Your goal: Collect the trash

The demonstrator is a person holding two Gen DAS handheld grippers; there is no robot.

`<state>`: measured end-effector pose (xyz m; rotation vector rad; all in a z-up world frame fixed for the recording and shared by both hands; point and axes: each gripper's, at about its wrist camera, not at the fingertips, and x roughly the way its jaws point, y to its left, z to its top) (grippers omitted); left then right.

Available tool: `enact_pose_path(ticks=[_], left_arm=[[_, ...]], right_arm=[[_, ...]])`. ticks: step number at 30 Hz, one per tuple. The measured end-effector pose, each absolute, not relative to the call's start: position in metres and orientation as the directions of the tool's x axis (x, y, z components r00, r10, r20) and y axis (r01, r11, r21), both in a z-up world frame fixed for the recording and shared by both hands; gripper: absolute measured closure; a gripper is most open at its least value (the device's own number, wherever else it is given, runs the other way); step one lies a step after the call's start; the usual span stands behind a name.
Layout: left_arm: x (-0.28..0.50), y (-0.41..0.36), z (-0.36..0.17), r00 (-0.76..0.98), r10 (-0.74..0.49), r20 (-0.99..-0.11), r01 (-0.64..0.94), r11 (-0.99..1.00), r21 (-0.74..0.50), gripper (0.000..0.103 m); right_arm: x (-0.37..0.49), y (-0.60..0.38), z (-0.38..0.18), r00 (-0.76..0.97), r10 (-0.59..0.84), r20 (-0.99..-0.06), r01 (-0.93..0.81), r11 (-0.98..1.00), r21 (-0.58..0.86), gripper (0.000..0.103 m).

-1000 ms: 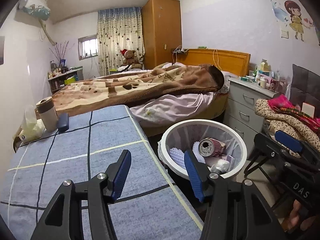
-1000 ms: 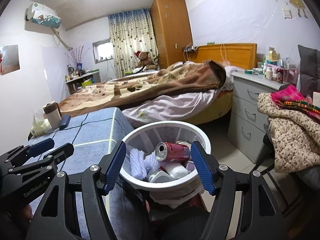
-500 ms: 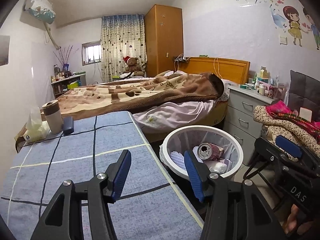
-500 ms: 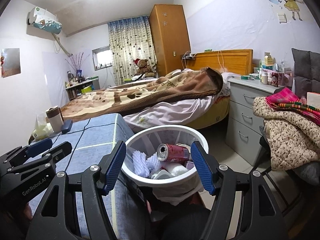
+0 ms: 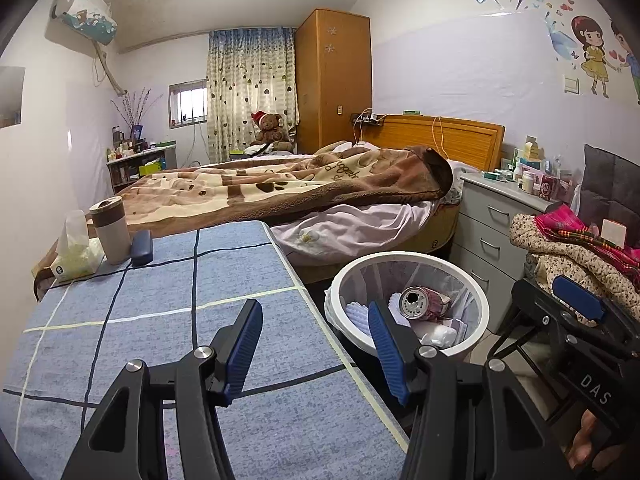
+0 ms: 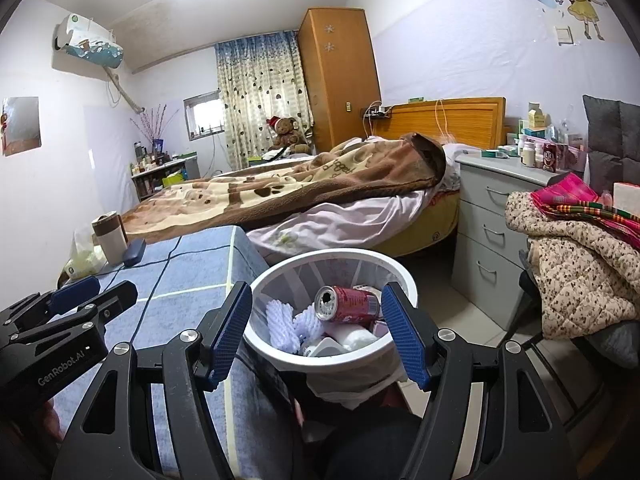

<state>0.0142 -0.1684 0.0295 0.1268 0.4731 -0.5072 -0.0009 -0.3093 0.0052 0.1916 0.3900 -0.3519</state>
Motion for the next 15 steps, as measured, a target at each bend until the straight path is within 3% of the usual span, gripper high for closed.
enact_pose_path(ticks=[15], left_arm=[[0.0126, -0.1677, 0.0300, 0.771, -0.436, -0.465, 0.493, 0.870, 0.002, 0.048]], right_arm=[[-0.0013, -0.3087, 0.0053, 0.866, -0.297, -0.403, 0.370, 0.922, 0.115, 0.034]])
